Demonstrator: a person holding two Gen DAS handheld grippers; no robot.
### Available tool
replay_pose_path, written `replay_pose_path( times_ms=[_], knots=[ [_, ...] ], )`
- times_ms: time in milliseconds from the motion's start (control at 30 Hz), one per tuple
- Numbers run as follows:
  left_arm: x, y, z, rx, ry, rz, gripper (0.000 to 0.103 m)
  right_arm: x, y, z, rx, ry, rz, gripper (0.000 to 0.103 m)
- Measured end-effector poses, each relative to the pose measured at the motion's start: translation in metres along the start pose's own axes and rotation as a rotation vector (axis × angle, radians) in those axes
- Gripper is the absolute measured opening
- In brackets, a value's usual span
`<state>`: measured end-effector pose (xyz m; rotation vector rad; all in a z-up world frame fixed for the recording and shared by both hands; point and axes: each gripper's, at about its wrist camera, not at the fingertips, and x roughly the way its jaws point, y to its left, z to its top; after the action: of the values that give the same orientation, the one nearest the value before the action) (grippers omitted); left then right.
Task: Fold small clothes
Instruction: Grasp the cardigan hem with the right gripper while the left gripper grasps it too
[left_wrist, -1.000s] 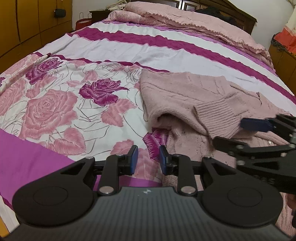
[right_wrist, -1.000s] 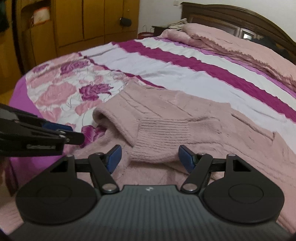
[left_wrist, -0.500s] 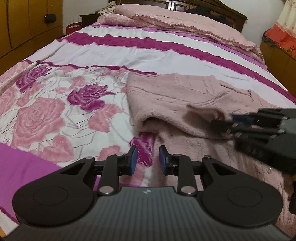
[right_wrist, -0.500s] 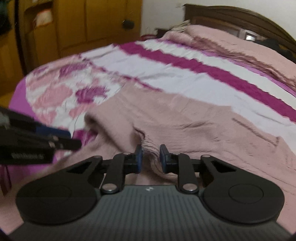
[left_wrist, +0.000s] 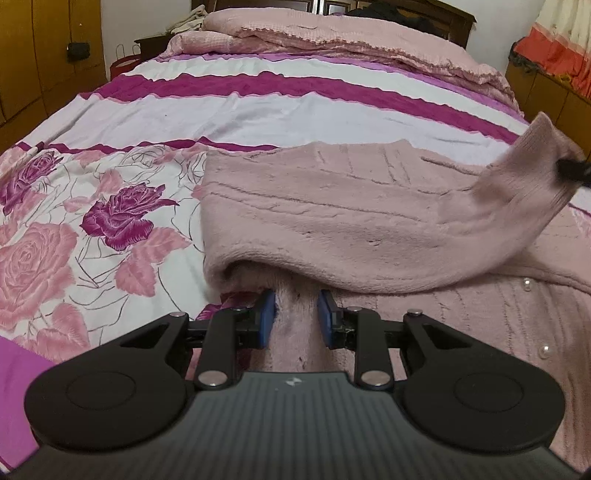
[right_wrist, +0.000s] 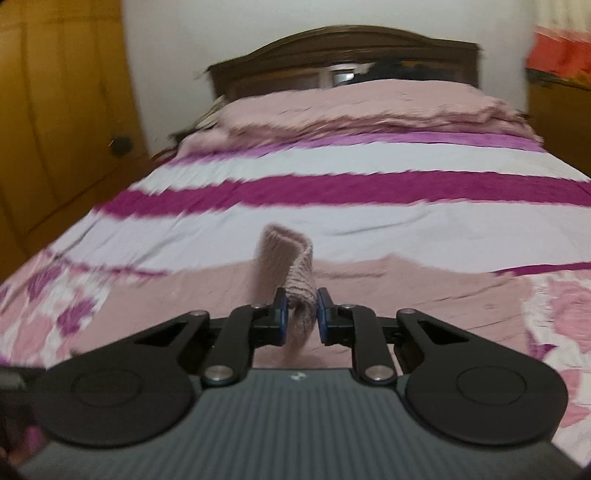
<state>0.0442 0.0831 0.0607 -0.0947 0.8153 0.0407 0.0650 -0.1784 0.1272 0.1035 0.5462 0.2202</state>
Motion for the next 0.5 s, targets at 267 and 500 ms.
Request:
replay_pose_path(
  times_ms=[267, 500],
  knots=[
    [0.009, 0.002, 0.0, 0.0, 0.002, 0.026, 0.032, -0.013, -0.044, 0.02, 0.083, -0.07, -0.086, 0.017],
    [0.012, 0.0, -0.001, 0.012, 0.006, 0.044, 0.032, -0.023, -0.076, 0.012, 0.125, -0.1, -0.157, 0.017]
  ],
)
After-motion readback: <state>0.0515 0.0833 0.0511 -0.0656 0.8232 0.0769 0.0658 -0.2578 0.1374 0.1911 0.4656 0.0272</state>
